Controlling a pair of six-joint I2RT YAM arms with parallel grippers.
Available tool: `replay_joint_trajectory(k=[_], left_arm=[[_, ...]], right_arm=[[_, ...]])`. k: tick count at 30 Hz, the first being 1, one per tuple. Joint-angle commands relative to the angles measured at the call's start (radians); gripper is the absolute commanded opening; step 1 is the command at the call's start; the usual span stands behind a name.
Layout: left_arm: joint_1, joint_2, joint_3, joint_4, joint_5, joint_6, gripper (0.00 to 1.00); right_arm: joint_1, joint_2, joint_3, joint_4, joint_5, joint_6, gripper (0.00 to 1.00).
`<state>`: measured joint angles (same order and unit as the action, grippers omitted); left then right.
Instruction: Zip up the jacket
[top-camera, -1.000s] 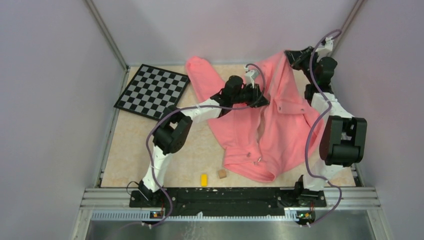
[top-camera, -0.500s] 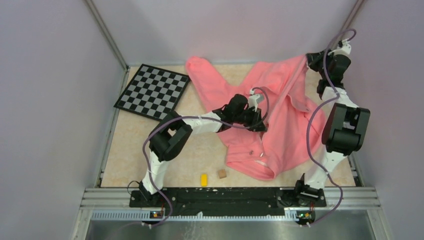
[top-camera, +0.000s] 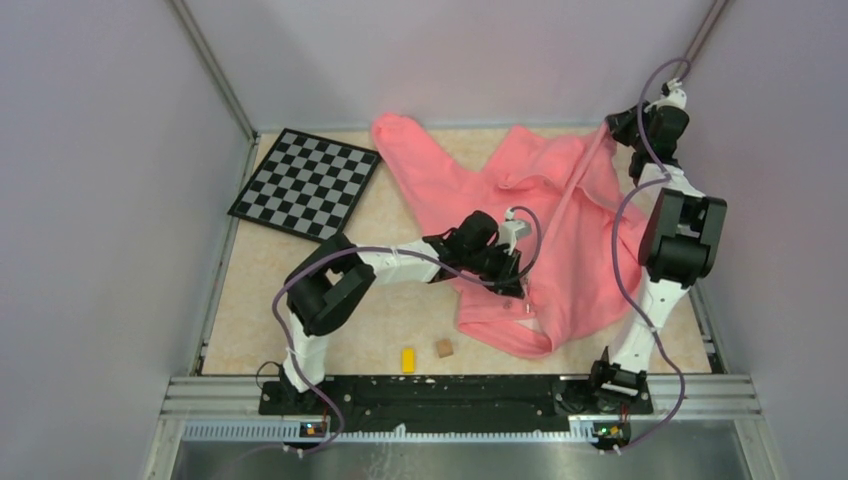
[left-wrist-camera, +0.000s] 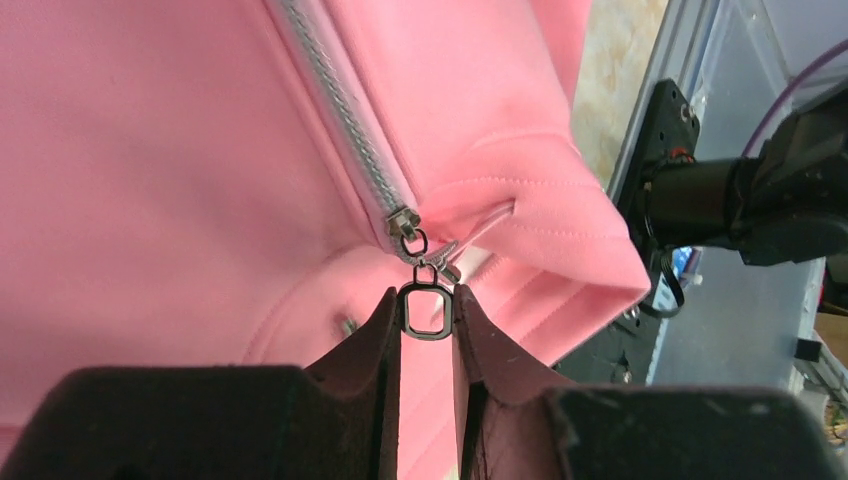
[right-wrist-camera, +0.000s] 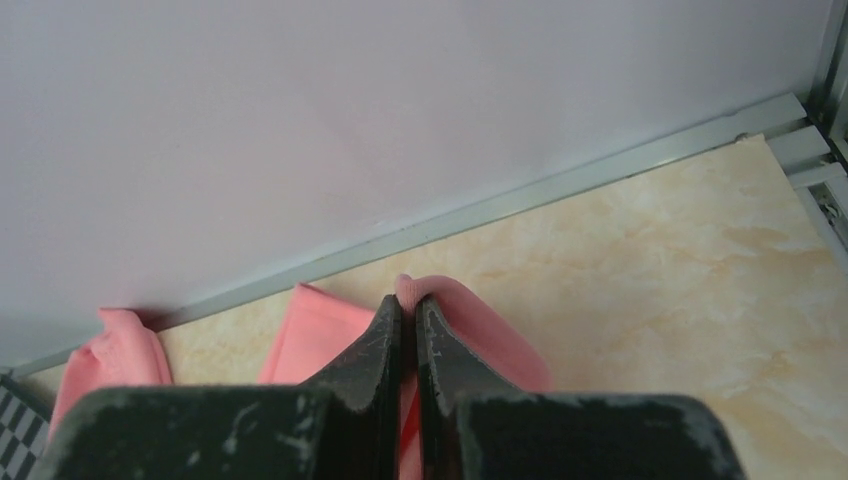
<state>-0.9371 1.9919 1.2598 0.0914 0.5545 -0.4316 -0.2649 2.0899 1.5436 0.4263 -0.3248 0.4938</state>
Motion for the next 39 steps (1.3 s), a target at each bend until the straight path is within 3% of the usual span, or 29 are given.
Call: replay_joint_trajectory(k=[1,15,28,30,33,37,39], left_arm=[[-0.049,-0.099,-0.052,-0.223,0.103,0.061,0.0],[-0.11,-0.324,-0.143,-0.473,0.065,0.109,0.0],[-0.12,-0.225,-0.204,-0.314,0.043,0.064,0.0],[-0.118,-0.184,-0.134,-0.315,0.047,0.064,0.03],[-0.117,-0.146,-0.07,-0.291,0.049,0.062,0.21],[-0.105,-0.159,-0.077,-0.228,0.047,0.033,0.45],[-0.099,-0.182,-0.095,-0.212,0.051,0.037,0.5]], right_arm=[[-0.034,0.014,0.107,0.094,0.119,-0.044,0.0],[-0.032,0.05,0.228,-0.009,0.156,-0.128,0.0],[-0.022,0.101,0.302,-0.102,0.156,-0.126,0.0],[-0.005,0.087,0.316,-0.203,0.179,-0.139,0.11],[0.015,0.04,0.297,-0.347,0.23,-0.14,0.33],[0.019,-0.046,0.252,-0.56,0.286,-0.147,0.74],[0.02,-0.079,0.248,-0.672,0.299,-0.172,0.85]])
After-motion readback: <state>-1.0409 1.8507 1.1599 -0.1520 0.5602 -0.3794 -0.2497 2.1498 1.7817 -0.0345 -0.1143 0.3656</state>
